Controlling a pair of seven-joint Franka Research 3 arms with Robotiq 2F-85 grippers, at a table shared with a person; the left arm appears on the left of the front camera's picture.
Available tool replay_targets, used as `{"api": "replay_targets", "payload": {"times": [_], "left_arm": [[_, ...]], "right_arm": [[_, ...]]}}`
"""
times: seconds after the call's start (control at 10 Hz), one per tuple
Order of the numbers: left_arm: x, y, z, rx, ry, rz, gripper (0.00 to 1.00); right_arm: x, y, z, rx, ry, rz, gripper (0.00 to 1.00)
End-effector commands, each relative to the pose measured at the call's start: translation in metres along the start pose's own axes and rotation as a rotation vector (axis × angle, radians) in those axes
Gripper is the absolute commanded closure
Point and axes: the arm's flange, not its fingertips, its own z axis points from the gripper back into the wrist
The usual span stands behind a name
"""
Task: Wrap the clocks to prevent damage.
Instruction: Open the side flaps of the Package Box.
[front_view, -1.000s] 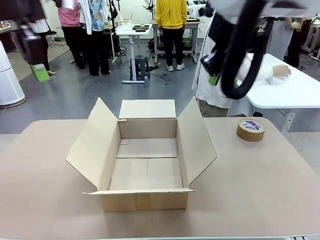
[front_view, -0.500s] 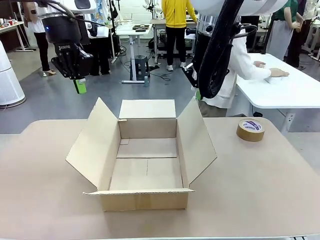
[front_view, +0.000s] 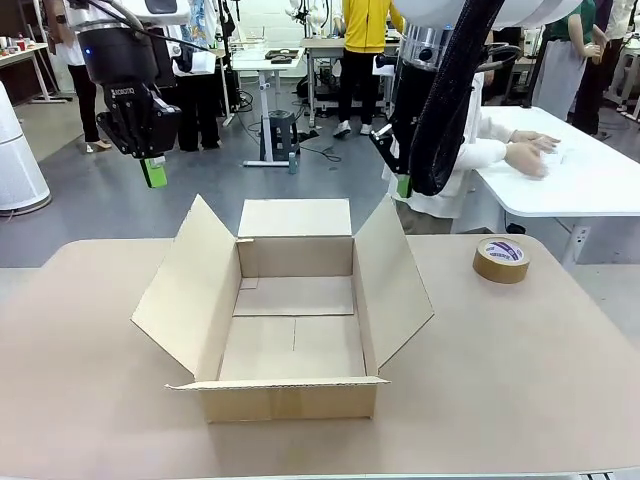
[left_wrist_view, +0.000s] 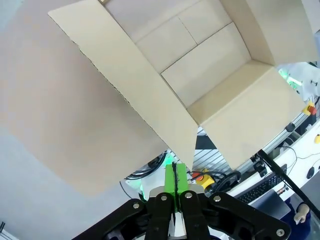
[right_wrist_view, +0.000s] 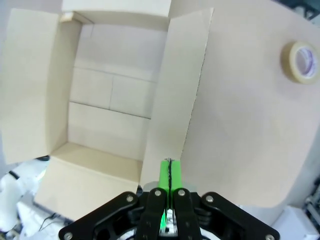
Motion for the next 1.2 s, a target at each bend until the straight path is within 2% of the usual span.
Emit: {"api": "replay_targets", "payload": {"times": [0.0,0.2,0.5,0.8,1.1], "left_arm": [[0.007,-0.01,-0.012,0.031,-0.043,0.144,1.0],[0.012,-0.025,-0.034,0.07,-0.112,0.296,1.0],[0.02,-0.033,-0.059,0.157,-0.167,0.385,1.0],[0.03,-0.033,-0.084,0.28,-0.138,0.433,1.0],[0.045,-0.023,-0.111,0.302,-0.107,0.46,1.0]], "right_arm": [[-0.008,0.027,-0.02,-0.075,-0.033,-0.059,0.99],[-0.008,0.037,-0.04,-0.144,-0.053,-0.124,0.99],[-0.008,0.033,-0.073,-0.183,-0.036,-0.17,0.99],[-0.007,0.026,-0.093,-0.102,-0.047,-0.173,0.99],[-0.006,0.019,-0.111,-0.084,-0.041,-0.176,0.99]]}}
